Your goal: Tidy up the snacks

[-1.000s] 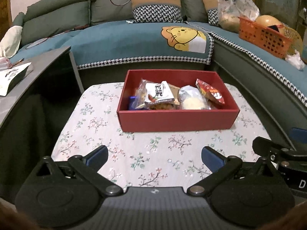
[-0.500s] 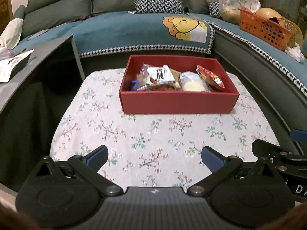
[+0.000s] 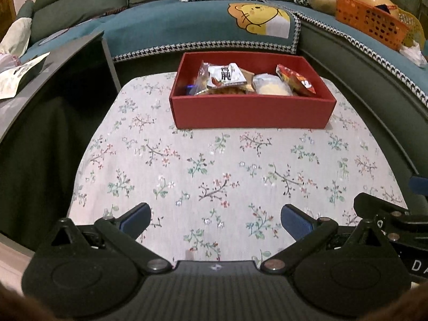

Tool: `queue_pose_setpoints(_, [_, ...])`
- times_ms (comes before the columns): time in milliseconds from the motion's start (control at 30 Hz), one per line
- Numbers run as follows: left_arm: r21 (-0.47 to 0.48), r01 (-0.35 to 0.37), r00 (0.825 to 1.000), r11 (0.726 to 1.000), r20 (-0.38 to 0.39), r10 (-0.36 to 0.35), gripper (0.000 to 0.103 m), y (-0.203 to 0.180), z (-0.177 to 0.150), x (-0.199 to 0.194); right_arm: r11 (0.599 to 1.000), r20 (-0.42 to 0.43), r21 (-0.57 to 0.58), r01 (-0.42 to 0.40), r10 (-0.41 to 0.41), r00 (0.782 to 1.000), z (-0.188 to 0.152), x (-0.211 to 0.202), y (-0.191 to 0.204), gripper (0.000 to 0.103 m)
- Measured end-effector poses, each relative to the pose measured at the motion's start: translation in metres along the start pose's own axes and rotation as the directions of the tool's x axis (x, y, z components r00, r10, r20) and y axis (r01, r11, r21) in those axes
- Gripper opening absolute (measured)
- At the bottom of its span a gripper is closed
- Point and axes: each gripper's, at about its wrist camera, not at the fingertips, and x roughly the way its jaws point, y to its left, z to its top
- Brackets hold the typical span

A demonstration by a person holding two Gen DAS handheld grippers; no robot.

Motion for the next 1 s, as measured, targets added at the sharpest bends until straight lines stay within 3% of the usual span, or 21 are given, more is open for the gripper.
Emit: queue_pose_setpoints(1000, [-0.020, 0.016, 0.995, 1.000, -0.102, -0.017, 0.103, -0.001, -0.033, -0.002, 1.000, -0.071, 0.022, 0.009, -0.008, 0.997, -0.032, -0.008, 0.001, 0.091])
